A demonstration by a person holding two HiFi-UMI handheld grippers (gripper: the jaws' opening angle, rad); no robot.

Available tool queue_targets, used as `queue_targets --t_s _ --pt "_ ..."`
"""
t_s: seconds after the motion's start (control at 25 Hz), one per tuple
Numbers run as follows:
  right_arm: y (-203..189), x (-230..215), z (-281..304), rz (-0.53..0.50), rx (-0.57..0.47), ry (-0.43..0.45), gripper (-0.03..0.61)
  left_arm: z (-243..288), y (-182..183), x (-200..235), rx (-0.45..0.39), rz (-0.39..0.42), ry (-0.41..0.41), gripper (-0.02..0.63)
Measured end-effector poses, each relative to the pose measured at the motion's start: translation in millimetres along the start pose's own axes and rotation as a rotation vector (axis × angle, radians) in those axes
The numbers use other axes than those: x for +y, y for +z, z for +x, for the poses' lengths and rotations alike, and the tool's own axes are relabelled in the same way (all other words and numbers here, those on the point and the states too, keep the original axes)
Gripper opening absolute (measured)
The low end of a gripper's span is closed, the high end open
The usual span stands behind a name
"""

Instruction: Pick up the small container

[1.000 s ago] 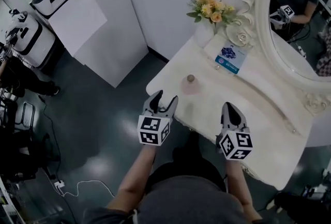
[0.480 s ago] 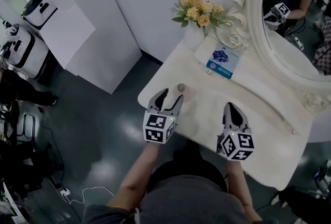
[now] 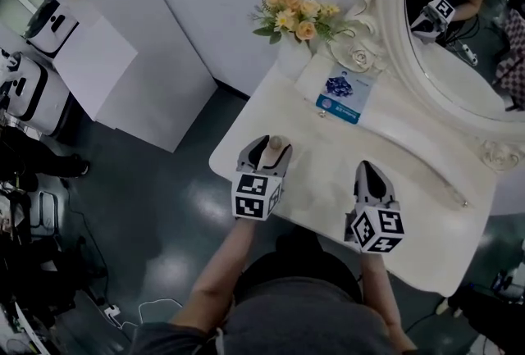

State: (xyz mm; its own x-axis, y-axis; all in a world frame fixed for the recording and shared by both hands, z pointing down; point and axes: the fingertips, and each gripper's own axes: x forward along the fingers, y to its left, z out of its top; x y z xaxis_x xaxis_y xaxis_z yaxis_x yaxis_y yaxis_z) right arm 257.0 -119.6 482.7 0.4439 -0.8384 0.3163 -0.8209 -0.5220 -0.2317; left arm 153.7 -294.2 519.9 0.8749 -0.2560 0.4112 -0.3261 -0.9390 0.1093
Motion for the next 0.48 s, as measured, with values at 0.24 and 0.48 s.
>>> queue_targets --t_s 0.24,0.48 --pt "-2 -9 1 0.015 0.005 -0.016 0.005 12 -2 0 0.015 0.012 0.015 0.225" --pt "-2 -12 2 0.024 0.01 -0.023 0.005 15 0 4 0.018 0.016 0.037 0.158"
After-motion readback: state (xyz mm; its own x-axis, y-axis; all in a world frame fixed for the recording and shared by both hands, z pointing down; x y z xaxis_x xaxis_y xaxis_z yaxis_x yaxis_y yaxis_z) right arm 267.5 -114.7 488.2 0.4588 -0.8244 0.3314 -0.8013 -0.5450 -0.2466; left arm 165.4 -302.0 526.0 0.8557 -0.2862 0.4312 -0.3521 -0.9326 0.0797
